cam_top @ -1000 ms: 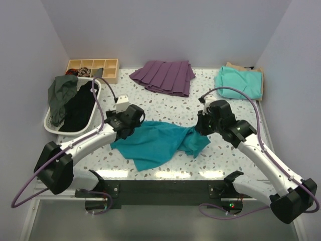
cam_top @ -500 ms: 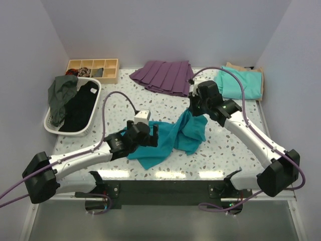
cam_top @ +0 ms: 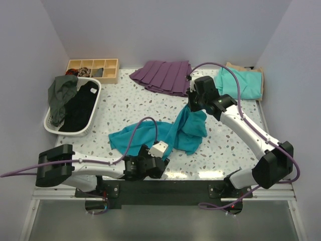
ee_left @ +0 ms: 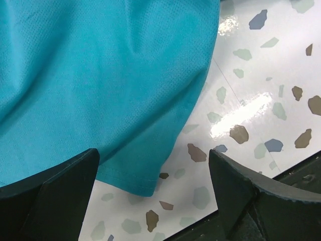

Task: Fold and stack the t-shirts
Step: Flatten out the tshirt

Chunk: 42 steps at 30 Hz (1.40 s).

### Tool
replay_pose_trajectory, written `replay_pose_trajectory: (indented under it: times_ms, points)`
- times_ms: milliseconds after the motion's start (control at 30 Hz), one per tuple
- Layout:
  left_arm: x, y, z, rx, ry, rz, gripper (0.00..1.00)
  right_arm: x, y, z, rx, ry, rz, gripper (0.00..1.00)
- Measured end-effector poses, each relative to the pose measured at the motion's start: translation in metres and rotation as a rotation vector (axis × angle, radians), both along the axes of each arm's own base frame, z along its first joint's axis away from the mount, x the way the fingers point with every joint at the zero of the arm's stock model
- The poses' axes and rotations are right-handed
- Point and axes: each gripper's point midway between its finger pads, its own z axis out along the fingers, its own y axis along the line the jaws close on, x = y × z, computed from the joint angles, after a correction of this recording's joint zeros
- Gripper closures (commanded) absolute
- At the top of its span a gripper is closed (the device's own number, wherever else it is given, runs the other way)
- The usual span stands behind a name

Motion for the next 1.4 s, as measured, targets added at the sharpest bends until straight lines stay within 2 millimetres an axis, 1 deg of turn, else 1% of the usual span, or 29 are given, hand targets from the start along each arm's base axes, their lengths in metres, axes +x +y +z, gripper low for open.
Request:
replay_pose_trajectory:
  times_ms: [133, 200, 300, 433, 467, 500, 533, 600, 633, 700, 767, 800, 833, 1000, 1067, 1133, 1200, 1333, 1400]
  points:
    - [0.000, 0.004, -0.009, 0.036, -0.013, 0.021, 0.11, 0.000, 0.000, 0.000, 0.000, 0.001, 0.000, 1.00]
    - [0.002, 0.010, -0.018, 0.076, -0.019, 0.036, 0.17, 0.000, -0.001, 0.000, -0.001, 0.001, -0.002, 1.00]
    - [0.003, 0.007, -0.018, 0.089, -0.056, 0.062, 0.23, 0.000, -0.001, 0.000, -0.001, 0.001, -0.003, 1.00]
    - [-0.006, 0.001, -0.017, 0.116, -0.112, 0.057, 0.35, 0.001, -0.003, 0.000, -0.001, 0.002, -0.008, 1.00]
    - [-0.008, 0.000, -0.017, 0.121, -0.120, 0.052, 0.41, 0.002, -0.004, 0.000, -0.001, 0.002, -0.010, 1.00]
    - [-0.011, -0.002, -0.017, 0.125, -0.127, 0.046, 0.45, 0.002, -0.004, 0.000, -0.001, 0.002, -0.011, 1.00]
    - [-0.013, -0.004, -0.017, 0.127, -0.132, 0.040, 0.53, 0.002, -0.004, 0.000, -0.001, 0.002, -0.012, 1.00]
    - [-0.016, -0.007, -0.018, 0.129, -0.133, 0.036, 0.61, 0.002, -0.005, 0.000, -0.001, 0.002, -0.013, 1.00]
    - [-0.017, -0.008, -0.019, 0.130, -0.134, 0.036, 0.68, 0.002, -0.005, 0.000, -0.001, 0.002, -0.013, 1.00]
    - [-0.017, -0.009, -0.020, 0.134, -0.134, 0.037, 0.75, 0.002, -0.005, 0.000, -0.001, 0.003, -0.013, 1.00]
    - [-0.017, -0.008, -0.021, 0.144, -0.138, 0.038, 0.85, 0.002, -0.005, -0.001, -0.002, 0.004, -0.013, 1.00]
    - [-0.016, -0.008, -0.021, 0.148, -0.140, 0.039, 0.91, 0.001, -0.005, -0.001, -0.003, 0.005, -0.013, 1.00]
    - [-0.016, -0.007, -0.022, 0.153, -0.141, 0.039, 1.00, 0.001, -0.005, -0.001, -0.003, 0.006, -0.012, 1.00]
    - [-0.013, 0.000, -0.021, 0.189, -0.149, 0.061, 1.00, -0.002, -0.006, 0.000, -0.003, 0.010, -0.010, 1.00]
    - [-0.010, 0.008, -0.019, 0.207, -0.151, 0.083, 1.00, -0.007, -0.008, 0.007, 0.006, 0.003, -0.005, 1.00]
    - [-0.005, 0.016, -0.007, 0.202, -0.159, 0.109, 1.00, -0.016, -0.009, 0.018, 0.026, -0.011, 0.007, 1.00]
    - [0.000, 0.019, 0.017, 0.170, -0.180, 0.135, 1.00, -0.027, -0.012, 0.033, 0.048, -0.035, 0.017, 1.00]
    - [0.010, 0.005, 0.090, 0.021, -0.233, 0.198, 1.00, -0.053, -0.018, 0.065, 0.108, -0.092, 0.052, 1.00]
    - [0.014, 0.002, 0.132, -0.072, -0.257, 0.231, 1.00, -0.069, -0.022, 0.078, 0.136, -0.114, 0.073, 1.00]
